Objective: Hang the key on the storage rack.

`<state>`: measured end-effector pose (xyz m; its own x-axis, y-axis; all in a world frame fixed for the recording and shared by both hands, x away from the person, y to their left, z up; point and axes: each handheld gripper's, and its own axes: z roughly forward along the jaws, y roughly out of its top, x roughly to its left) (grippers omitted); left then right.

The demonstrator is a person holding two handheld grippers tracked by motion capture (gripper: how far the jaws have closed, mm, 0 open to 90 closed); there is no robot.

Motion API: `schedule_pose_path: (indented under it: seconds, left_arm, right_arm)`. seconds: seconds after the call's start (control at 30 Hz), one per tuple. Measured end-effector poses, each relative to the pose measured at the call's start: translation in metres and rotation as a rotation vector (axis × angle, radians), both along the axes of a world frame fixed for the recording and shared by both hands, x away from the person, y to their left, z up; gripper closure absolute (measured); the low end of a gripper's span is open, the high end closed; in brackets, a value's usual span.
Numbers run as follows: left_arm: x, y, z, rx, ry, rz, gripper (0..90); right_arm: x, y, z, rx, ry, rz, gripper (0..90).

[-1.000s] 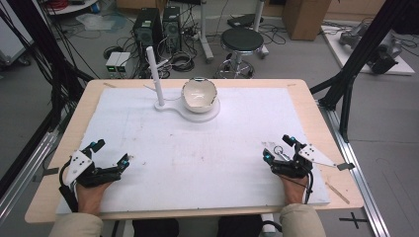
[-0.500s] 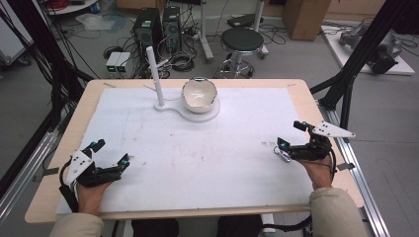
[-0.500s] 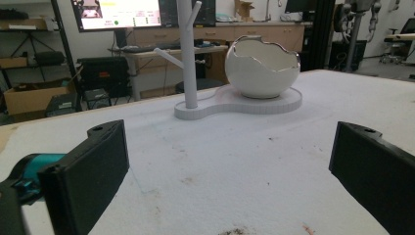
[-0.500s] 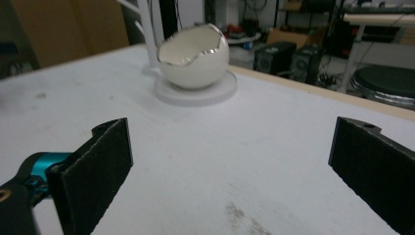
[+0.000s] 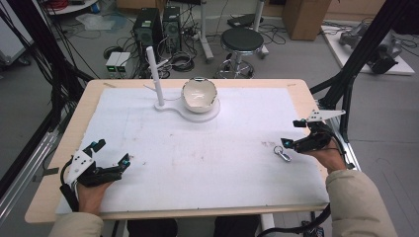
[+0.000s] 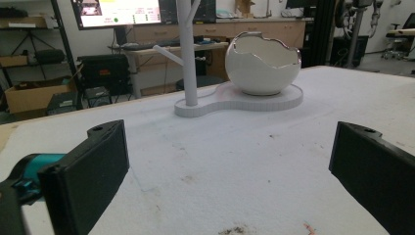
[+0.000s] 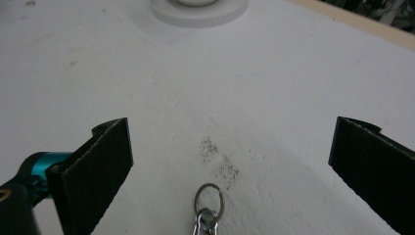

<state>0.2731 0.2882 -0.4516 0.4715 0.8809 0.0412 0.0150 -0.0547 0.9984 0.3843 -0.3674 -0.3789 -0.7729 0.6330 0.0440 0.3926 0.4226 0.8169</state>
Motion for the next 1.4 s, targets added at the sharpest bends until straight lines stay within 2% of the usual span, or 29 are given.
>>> schedule_pose_path:
  seconds: [0.1, 0.13, 0.17, 0.2, 0.37, 0.5, 0.57, 0.63, 0.77, 0.87, 0.97, 1.03, 1.2, 1.4]
  left_arm:
    - [0.0, 0.0, 0.0, 0.0, -0.005, 0.003, 1.7]
    - [0.0, 0.0, 0.0, 0.0, -0.005, 0.003, 1.7]
    - [0.0, 0.0, 0.0, 0.0, -0.006, 0.002, 1.7]
    - [0.0, 0.0, 0.0, 0.0, -0.006, 0.002, 1.7]
    - [-0.001, -0.001, 0.0, -0.001, -0.012, -0.002, 1.7]
    - [0.0, 0.0, 0.0, 0.002, -0.008, -0.003, 1.7]
    - [0.0, -0.001, 0.0, 0.003, -0.007, -0.002, 1.7]
    - [0.0, -0.001, 0.0, 0.003, -0.008, -0.001, 1.7]
    - [0.0, -0.001, 0.0, 0.007, -0.01, -0.003, 1.7]
    - [0.0, -0.001, 0.0, 0.004, -0.009, -0.004, 1.7]
    - [-0.001, -0.001, 0.0, 0.009, -0.01, -0.006, 1.7]
    - [-0.001, -0.001, 0.0, 0.009, -0.011, -0.006, 1.7]
    - [-0.001, -0.001, 0.0, 0.008, -0.011, -0.005, 1.7]
    - [-0.001, -0.001, 0.0, 0.008, -0.016, -0.005, 1.8]
  right_arm:
    - [0.006, -0.003, -0.002, -0.03, 0.043, 0.025, 1.7]
    - [0.006, -0.003, -0.002, -0.03, 0.043, 0.025, 1.7]
    - [0.009, -0.003, -0.003, -0.046, 0.075, 0.043, 1.7]
    - [0.011, -0.003, -0.003, -0.062, 0.087, 0.05, 1.6]
    - [0.016, 0.002, -0.01, -0.124, 0.122, 0.086, 1.7]
    - [0.019, 0.006, -0.018, -0.167, 0.189, 0.117, 2.0]
    - [0.02, 0.009, -0.022, -0.201, 0.203, 0.127, 2.3]
    - [0.022, 0.011, -0.024, -0.212, 0.235, 0.131, 4.4]
    - [0.024, 0.013, -0.028, -0.224, 0.261, 0.134, 5.9]
    - [0.025, 0.014, -0.03, -0.222, 0.295, 0.156, 17.6]
    - [0.026, 0.015, -0.032, -0.225, 0.318, 0.151, 20.4]
    - [0.027, 0.015, -0.033, -0.233, 0.328, 0.138, 26.1]
    - [0.029, 0.016, -0.033, -0.237, 0.332, 0.156, 40.6]
    - [0.03, 0.013, -0.034, -0.238, 0.351, 0.155, 50.7]
